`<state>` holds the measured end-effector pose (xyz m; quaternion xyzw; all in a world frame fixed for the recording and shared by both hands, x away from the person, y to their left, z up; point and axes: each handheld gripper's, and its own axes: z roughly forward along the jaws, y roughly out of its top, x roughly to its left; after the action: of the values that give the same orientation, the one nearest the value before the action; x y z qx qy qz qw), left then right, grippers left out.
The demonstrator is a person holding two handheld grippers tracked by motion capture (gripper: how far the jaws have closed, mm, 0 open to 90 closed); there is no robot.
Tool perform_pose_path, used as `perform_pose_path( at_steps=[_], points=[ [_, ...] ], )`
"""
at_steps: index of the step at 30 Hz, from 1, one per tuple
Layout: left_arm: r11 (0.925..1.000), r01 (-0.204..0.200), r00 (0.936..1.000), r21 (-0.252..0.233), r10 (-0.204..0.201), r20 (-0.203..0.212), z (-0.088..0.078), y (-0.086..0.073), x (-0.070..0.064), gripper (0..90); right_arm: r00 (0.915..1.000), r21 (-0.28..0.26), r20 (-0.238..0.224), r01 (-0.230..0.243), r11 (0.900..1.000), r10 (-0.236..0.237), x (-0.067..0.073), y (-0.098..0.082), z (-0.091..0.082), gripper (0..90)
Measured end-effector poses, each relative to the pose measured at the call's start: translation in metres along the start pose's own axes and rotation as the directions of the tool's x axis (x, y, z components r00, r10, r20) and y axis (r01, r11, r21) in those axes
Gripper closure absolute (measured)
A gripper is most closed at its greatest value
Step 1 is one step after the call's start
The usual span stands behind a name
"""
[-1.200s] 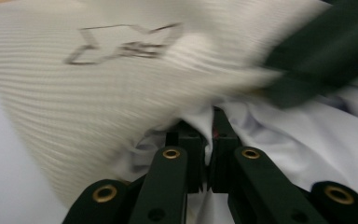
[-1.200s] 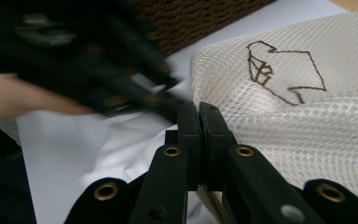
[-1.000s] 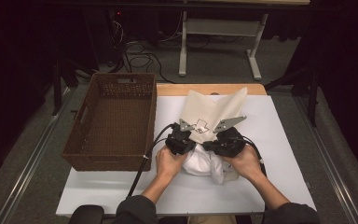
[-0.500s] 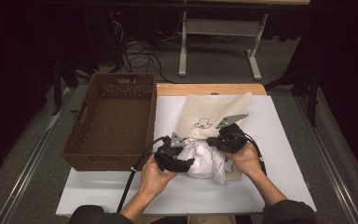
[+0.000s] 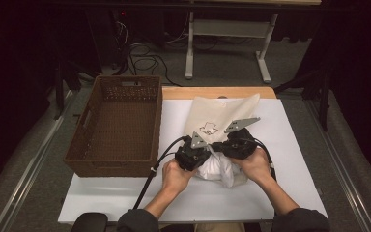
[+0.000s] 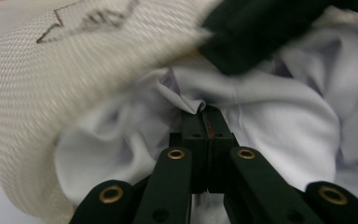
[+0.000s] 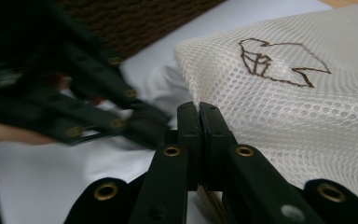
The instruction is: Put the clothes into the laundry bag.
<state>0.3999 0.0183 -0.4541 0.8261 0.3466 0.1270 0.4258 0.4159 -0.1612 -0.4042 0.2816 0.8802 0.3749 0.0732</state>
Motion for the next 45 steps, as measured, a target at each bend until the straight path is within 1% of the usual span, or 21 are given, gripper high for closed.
perform_pose_path(
  at_steps=[3,5,8,10,13,15,18,20,23,25,26,27,28,29,31,34,36,38,40,43,45],
  points=[
    [0.9985,0.05,0.9985,-0.02,-0.05,-0.02,0.012,0.003,0.007,89.6,0.9995,0.013,-0.02,0.023,1.0,-0.023,0.008,0.0,-0.003,89.7],
    [0.9966,0.079,0.9967,-0.022,-0.079,-0.019,0.021,0.001,0.012,89.2,0.9995,0.032,0.001,0.033,0.999,-0.033,0.009,-0.003,-0.001,89.7],
    [0.9982,0.058,0.9977,-0.016,-0.058,-0.036,0.023,0.0,0.01,86.8,0.9997,0.045,0.02,0.013,0.999,-0.014,0.001,-0.011,0.003,89.7],
    [0.9996,0.029,0.9986,-0.005,-0.029,-0.043,0.016,0.0,0.009,79.2,0.9986,0.051,0.051,0.014,0.999,-0.017,-0.002,-0.014,0.004,89.6],
    [0.9997,0.009,0.999,0.024,-0.008,-0.045,0.0,-0.001,0.01,61.3,0.9974,0.049,0.071,0.011,0.999,-0.014,-0.005,-0.015,0.003,89.6],
    [0.9997,0.005,0.9982,0.024,-0.004,-0.06,-0.011,-0.003,0.009,53.9,0.9972,0.052,0.073,0.009,0.999,-0.013,-0.008,-0.015,0.004,89.5],
    [0.9998,0.006,0.998,0.022,-0.004,-0.063,-0.032,-0.008,0.011,46.4,0.9953,0.059,0.097,-0.001,0.998,-0.004,-0.009,-0.015,0.007,89.6],
    [0.999,-0.017,0.998,0.041,0.019,-0.06,-0.041,-0.011,0.011,44.1,0.9954,0.063,0.096,-0.001,0.998,-0.005,-0.011,-0.015,0.008,89.5],
    [0.9956,-0.05,0.9977,0.079,0.053,-0.042,-0.047,-0.016,0.008,41.6,0.9945,0.063,0.105,-0.009,0.998,0.003,-0.012,-0.014,0.008,89.5],
    [0.9908,-0.074,0.9969,0.114,0.076,-0.018,-0.044,-0.02,0.002,39.8,0.9947,0.065,0.102,0.004,0.998,-0.01,-0.013,-0.014,0.008,89.5],
    [0.9881,-0.089,0.9956,0.126,0.092,-0.02,-0.041,-0.021,-0.001,38.6,0.9944,0.061,0.105,-0.021,0.998,0.014,-0.013,-0.013,0.009,89.5],
    [0.9837,-0.11,0.9931,0.142,0.115,-0.025,-0.036,-0.022,-0.005,37.9,0.9943,0.063,0.105,-0.025,0.998,0.018,-0.013,-0.013,0.009,89.5],
    [0.9823,-0.116,0.9924,0.147,0.121,-0.024,-0.031,-0.023,-0.007,37.9,0.9944,0.062,0.106,-0.013,0.998,0.006,-0.014,-0.013,0.009,89.5],
    [0.9814,-0.116,0.9923,0.153,0.121,-0.025,-0.025,-0.022,-0.008,38.6,0.9945,0.064,0.104,-0.023,0.998,0.017,-0.013,-0.012,0.009,89.5],
    [0.9824,-0.111,0.9931,0.15,0.116,-0.021,-0.014,-0.022,-0.008,45.3,0.9946,0.064,0.103,-0.016,0.998,0.01,-0.013,-0.011,0.009,89.5],
    [0.9877,-0.101,0.9943,0.12,0.096,0.046,0.0,-0.019,-0.003,68.3,0.9953,0.056,0.095,-0.021,0.998,0.015,-0.011,-0.01,0.008,89.5],
    [0.9892,-0.09,0.9937,0.115,0.082,0.076,0.006,-0.014,-0.001,80.9,0.9966,0.047,0.083,-0.005,0.999,0.001,-0.012,-0.009,0.008,89.5],
    [0.9913,-0.081,0.995,0.104,0.074,0.067,0.007,-0.009,-0.001,85.4,0.9971,0.044,0.077,-0.008,0.999,0.005,-0.01,-0.007,0.007,89.6],
    [0.9958,-0.059,0.9973,0.07,0.056,0.046,0.007,-0.003,-0.002,86.4,0.9972,0.039,0.074,0.012,0.999,-0.015,-0.008,-0.003,0.005,89.6],
    [0.9996,0.022,0.9992,0.017,-0.022,0.034,0.01,0.003,0.006,86.9,0.9984,0.03,0.048,0.028,0.999,-0.029,-0.003,0.001,0.001,89.8],
    [0.9979,0.065,0.9979,-0.007,-0.065,-0.002,0.016,0.006,0.011,87.0,0.9989,0.031,0.032,0.034,0.999,-0.035,0.001,0.002,0.001,89.8]
  ],
)
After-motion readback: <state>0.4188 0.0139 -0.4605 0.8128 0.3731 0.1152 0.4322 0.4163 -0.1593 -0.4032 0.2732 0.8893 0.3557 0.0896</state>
